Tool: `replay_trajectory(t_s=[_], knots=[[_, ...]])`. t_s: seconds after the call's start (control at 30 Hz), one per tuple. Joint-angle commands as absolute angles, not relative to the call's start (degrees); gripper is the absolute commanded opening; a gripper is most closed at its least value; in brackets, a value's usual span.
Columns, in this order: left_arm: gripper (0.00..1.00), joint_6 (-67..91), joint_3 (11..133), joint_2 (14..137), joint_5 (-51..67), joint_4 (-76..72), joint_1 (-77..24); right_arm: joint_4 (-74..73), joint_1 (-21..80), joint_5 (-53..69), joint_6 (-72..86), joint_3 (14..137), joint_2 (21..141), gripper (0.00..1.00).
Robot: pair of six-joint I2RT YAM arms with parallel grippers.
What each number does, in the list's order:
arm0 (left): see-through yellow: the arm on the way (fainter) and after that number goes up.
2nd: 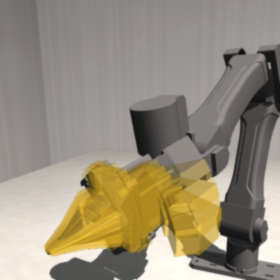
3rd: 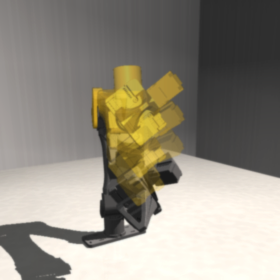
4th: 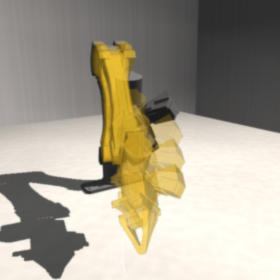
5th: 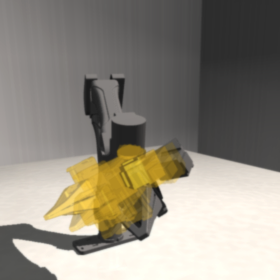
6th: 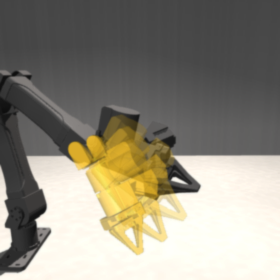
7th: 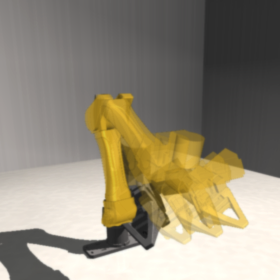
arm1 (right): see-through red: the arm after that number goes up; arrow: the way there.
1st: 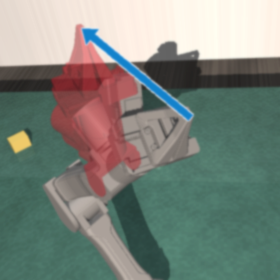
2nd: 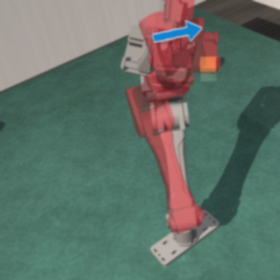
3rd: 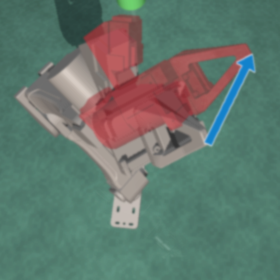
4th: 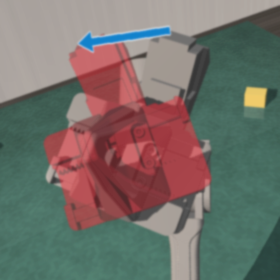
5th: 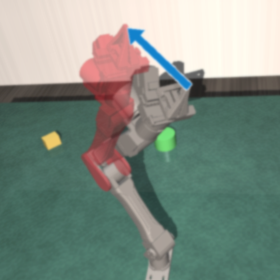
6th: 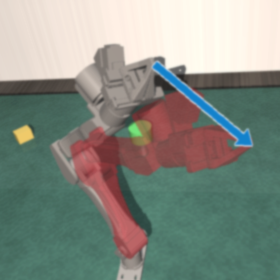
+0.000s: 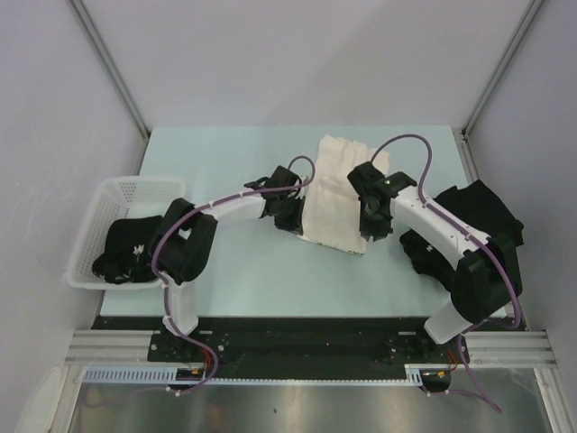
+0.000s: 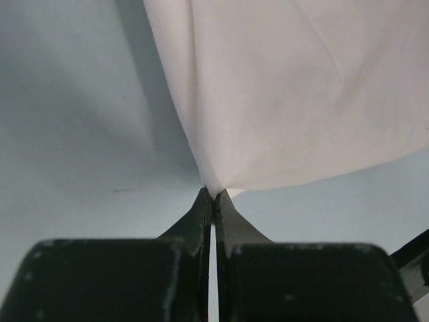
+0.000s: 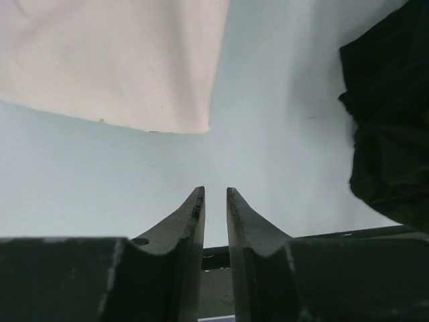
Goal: Fold and stack the t-shirts
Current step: Fold the folded rectangular tshirt in 1/3 of the way, then grab one side of the 2/3 rectangular tshirt with both arms
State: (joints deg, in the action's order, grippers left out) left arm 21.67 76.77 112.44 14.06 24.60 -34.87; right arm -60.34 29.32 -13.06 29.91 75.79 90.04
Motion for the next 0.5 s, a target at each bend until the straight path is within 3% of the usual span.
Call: replay_trajectory(t_s=[0.0,0.27,0.47], knots=[[0.00,19.2,73.5,105.3,11.7,27.5,-34.7,-57.0,32.3,-13.4,37.2,71.5,86.4,0.25],[0.00,18.0,69.1,100.8,11.9,29.2,-34.7,-53.3,38.1,-14.4,46.1,63.6,83.6,0.43],[0.00,17.0,70.1,100.7,12.1,30.4,-34.7,-47.9,40.5,-16.5,50.5,57.3,81.3,0.48]])
